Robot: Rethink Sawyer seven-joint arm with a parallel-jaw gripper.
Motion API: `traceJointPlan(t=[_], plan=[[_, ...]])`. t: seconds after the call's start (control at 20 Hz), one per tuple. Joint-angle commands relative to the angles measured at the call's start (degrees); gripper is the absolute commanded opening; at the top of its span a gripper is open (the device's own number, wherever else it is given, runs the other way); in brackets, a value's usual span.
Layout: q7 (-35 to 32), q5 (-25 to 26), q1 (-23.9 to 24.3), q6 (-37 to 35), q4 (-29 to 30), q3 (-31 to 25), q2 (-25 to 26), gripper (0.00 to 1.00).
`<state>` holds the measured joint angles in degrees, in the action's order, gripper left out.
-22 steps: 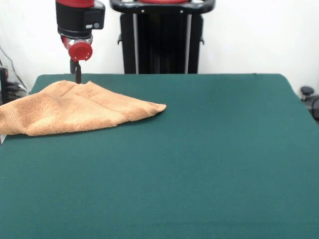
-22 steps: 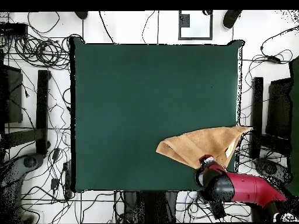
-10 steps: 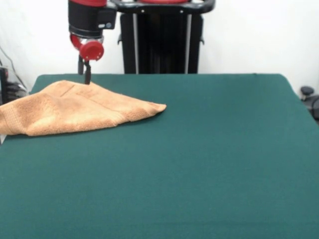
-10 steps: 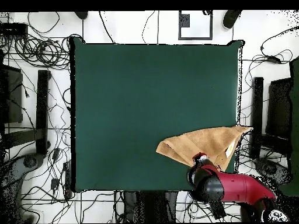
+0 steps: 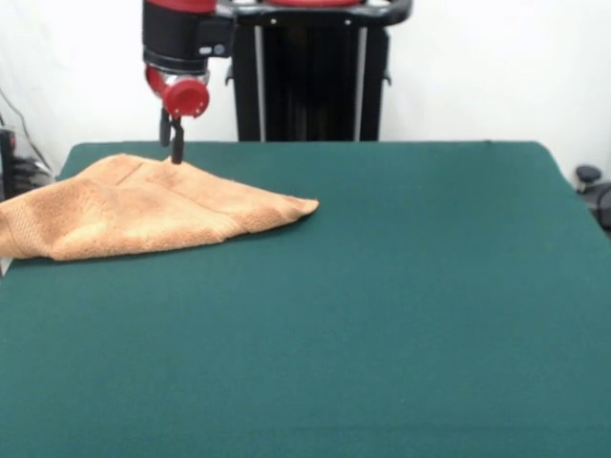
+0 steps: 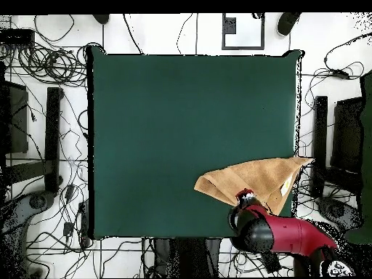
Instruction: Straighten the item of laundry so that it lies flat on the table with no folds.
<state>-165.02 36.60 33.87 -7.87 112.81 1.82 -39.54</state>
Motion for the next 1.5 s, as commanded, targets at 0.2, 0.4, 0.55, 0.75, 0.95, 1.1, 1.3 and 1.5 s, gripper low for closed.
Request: traceJointPlan(t=[0.2, 0.4, 0.55, 0.75, 0.95, 1.1, 1.3, 1.5], plan=[[-3.0, -2.4, -1.0, 3.1, 0.7, -1.0, 5.6, 1.0], [6.9, 0.3, 9.0, -2.6, -1.6, -7.6, 4.3, 1.0], [15.5, 1.1, 16.6, -8.5, -3.1, -13.3, 2.7, 1.0], [20.0, 2.1, 20.8, -12.1, -4.7, -16.7, 2.5, 1.0], [19.1, 3.4, 21.6, -12.4, -4.7, -17.8, 2.6, 1.0], [18.1, 4.1, 21.8, -13.0, -4.3, -18.4, 2.1, 1.0], [17.5, 4.9, 22.7, -13.4, -4.2, -19.4, 2.2, 1.0], [17.5, 5.5, 23.3, -14.0, -4.1, -20.1, 1.9, 1.0]])
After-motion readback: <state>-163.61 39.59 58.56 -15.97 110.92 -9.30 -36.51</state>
